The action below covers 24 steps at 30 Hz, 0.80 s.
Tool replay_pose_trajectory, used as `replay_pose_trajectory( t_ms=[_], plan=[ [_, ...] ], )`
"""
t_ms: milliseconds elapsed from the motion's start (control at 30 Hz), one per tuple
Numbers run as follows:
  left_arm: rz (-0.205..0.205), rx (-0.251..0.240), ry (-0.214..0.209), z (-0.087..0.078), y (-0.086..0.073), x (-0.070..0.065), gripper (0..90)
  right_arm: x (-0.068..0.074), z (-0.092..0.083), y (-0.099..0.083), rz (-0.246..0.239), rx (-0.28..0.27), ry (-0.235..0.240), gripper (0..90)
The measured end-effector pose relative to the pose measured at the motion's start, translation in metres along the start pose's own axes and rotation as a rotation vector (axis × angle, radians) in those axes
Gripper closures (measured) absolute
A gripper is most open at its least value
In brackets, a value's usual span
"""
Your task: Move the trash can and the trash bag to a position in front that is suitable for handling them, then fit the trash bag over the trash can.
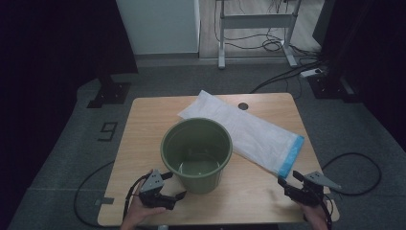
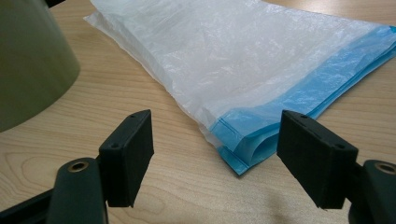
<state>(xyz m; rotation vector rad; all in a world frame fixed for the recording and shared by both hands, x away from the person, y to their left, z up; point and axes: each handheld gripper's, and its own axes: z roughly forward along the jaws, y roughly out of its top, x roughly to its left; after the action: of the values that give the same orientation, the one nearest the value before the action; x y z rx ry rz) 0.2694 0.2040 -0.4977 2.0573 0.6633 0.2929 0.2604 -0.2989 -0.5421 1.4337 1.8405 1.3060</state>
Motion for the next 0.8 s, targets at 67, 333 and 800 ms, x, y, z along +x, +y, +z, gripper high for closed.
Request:
replay_pose_trajectory(
  t_ms=[67, 333, 800],
  plan=[
    [0.006, 0.001, -0.008, 0.006, 0.004, 0.0, 12.9, 0.0, -0.001, 0.0, -0.001, 0.0, -0.003, 26.4],
    [0.02, 0.004, -0.024, 0.025, 0.015, -0.005, 13.6, 0.003, 0.001, -0.002, -0.01, 0.011, -0.004, 26.5],
    [-0.014, 0.043, 0.105, 0.009, 0.003, 0.003, 13.9, 0.007, 0.001, 0.002, -0.042, 0.009, -0.022, 25.9]
  ],
)
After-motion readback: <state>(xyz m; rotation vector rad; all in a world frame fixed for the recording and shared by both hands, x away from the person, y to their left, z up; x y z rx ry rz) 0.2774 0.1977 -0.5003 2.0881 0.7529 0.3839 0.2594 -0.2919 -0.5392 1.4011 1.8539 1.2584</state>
